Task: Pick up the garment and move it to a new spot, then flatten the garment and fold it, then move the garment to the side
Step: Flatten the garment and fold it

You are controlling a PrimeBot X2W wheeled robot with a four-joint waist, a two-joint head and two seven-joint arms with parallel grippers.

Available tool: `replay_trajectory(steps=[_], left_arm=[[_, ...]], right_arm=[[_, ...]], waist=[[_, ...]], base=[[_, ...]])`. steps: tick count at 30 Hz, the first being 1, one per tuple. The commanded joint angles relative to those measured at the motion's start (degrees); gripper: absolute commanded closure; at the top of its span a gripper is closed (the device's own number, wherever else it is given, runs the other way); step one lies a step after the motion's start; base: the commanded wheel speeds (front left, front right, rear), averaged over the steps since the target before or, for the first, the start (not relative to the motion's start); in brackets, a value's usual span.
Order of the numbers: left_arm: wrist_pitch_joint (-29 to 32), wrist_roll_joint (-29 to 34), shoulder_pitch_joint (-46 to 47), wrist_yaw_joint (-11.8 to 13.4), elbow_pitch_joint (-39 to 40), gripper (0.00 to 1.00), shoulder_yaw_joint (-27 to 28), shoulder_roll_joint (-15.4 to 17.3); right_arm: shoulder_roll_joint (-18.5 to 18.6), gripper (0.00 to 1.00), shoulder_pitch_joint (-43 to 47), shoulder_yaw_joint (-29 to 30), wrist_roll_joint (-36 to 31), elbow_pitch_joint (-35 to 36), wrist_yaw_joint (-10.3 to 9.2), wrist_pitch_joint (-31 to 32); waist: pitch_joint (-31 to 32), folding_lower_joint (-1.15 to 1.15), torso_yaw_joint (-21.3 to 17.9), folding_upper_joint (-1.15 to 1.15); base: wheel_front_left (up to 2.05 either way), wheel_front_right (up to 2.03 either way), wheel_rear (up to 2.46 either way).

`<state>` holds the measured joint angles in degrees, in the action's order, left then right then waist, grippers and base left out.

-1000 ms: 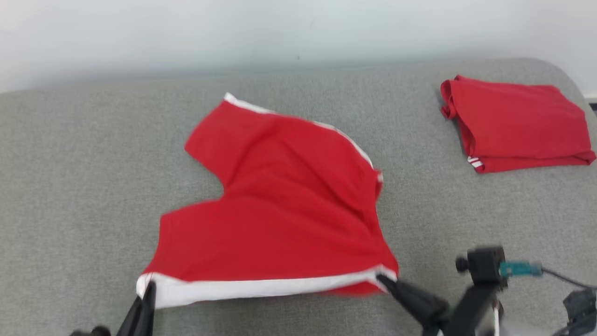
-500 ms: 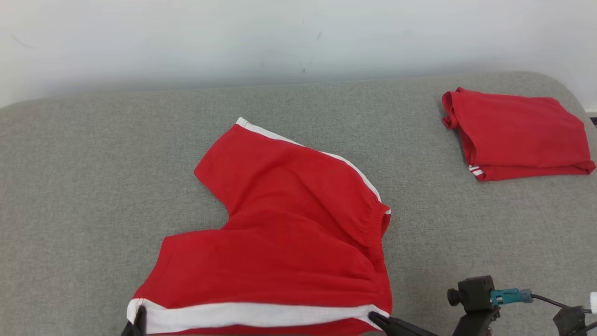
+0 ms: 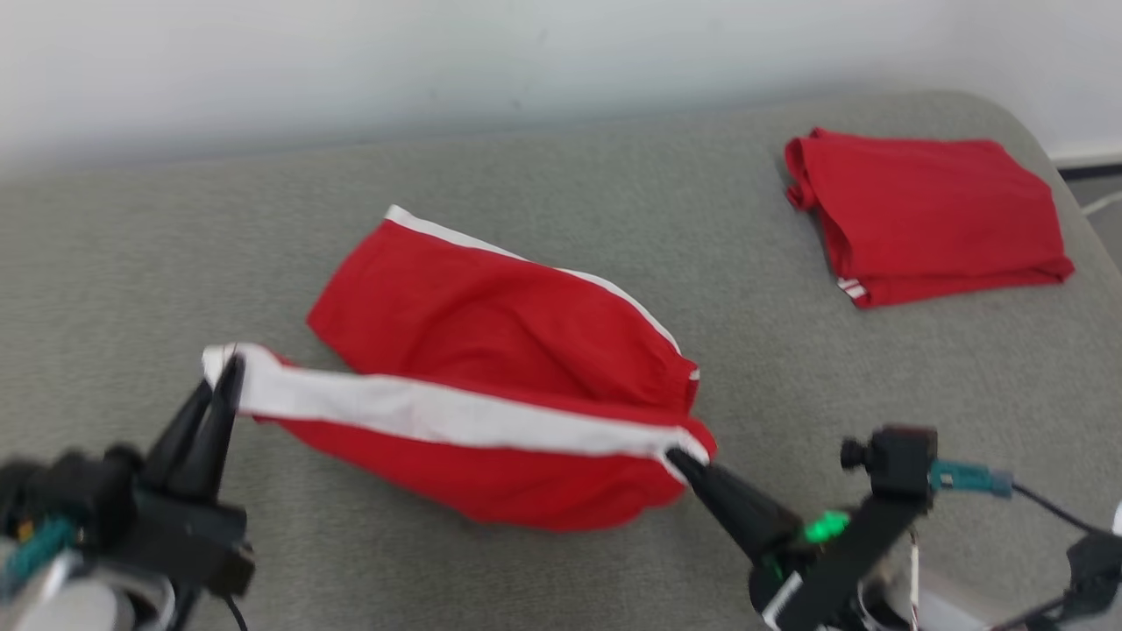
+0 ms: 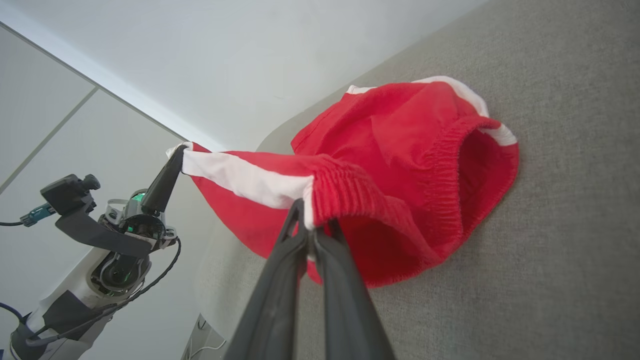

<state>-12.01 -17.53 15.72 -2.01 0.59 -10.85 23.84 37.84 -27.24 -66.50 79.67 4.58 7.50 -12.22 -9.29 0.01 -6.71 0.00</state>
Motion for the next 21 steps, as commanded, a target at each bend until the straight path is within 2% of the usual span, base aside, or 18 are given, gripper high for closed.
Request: replay_trajectory(steps=[1,4,11,16,21], left_arm=[[1.6,1.4,3.9,-1.1,-1.0,1.0,-0.6,1.8],[3.1,1.2,8.0,-2.2,-1.9,1.0,-1.3,2.5],[9.4,0.1,20.7,-4.6,-7.6,1.0,-2.9,7.5],[12.9,-0.5,28.1,-5.3,-13.6,1.0,-6.3,10.6],[13.8,-2.5,33.5,-5.4,-19.5,1.0,-11.1,11.9]], right_arm=[[-1.8,1.0,-2.5,1.1,-0.8,-1.1,-0.03,-0.5],[-3.8,1.0,-4.0,2.5,-0.6,-2.8,-0.02,-1.2],[-12.5,1.0,-9.4,4.7,-0.7,-9.2,-0.02,-2.0],[-17.4,1.0,-12.7,5.3,-1.5,-14.9,-0.02,-2.4],[-20.7,1.0,-15.0,6.3,-1.6,-18.3,-0.02,-2.7]], waist=[[-3.5,-0.01,-3.5,0.0],[-5.0,-0.01,-5.1,0.0],[-10.5,-0.01,-11.0,0.0],[-13.5,-0.01,-14.2,0.0],[-14.9,-0.01,-16.4,0.0]], base=[[0.0,0.0,0.0],[0.0,0.0,0.0],[0.0,0.0,0.0],[0.0,0.0,0.0],[0.0,0.0,0.0]])
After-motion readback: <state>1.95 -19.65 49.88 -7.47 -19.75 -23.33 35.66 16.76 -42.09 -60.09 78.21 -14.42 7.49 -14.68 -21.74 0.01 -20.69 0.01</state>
